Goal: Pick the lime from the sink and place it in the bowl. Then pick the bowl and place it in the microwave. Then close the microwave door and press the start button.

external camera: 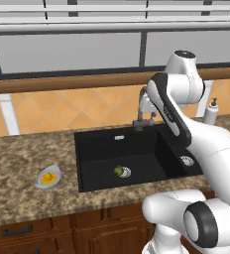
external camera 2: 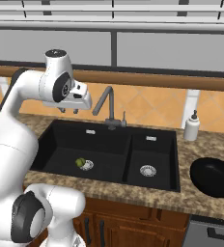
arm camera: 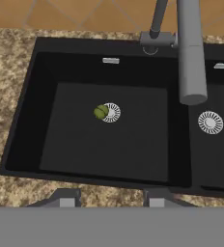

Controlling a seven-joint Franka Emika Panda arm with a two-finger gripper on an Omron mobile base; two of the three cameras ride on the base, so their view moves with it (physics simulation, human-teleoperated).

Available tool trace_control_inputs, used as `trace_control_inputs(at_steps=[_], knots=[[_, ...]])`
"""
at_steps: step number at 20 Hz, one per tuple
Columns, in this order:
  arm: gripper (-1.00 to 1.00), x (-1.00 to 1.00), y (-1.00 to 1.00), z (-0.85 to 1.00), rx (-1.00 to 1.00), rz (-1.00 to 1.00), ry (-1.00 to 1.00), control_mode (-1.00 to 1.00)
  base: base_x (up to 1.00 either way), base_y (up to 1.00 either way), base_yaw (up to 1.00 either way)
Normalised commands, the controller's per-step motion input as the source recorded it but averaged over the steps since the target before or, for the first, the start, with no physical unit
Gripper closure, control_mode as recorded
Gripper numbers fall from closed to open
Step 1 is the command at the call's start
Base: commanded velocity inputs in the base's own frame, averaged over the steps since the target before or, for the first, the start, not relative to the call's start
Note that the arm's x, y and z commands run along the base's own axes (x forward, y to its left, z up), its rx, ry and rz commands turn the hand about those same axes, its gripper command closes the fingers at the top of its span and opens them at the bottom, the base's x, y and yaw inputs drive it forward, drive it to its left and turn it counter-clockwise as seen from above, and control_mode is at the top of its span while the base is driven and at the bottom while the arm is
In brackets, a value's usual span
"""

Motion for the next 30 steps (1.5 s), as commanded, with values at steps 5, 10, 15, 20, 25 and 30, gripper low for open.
trace_control_inputs(at_steps=[5, 10, 15, 20, 25, 30], knots=[[-1.0, -0.03, 0.0, 0.0, 0.0, 0.0, -0.01, -1.0, 0.0, 0.0, 0.0], [-1.0, -0.62, 0.45, -0.73, -0.13, -0.01, -0.08, -1.0, 0.0, 0.0, 0.0], [-1.0, -0.18, 0.7, -0.69, -0.09, -0.04, 0.09, -1.0, 0.0, 0.0, 0.0], [-1.0, 0.03, 0.07, -0.63, 0.0, -0.18, 0.06, -1.0, 0.0, 0.0, 0.0], [-1.0, 0.13, -0.16, -0.64, 0.0, -0.18, 0.06, -1.0, 0.0, 0.0, 0.0], [-1.0, 0.34, -0.1, -0.66, 0.03, -0.22, 0.06, -1.0, 0.0, 0.0, 0.0]])
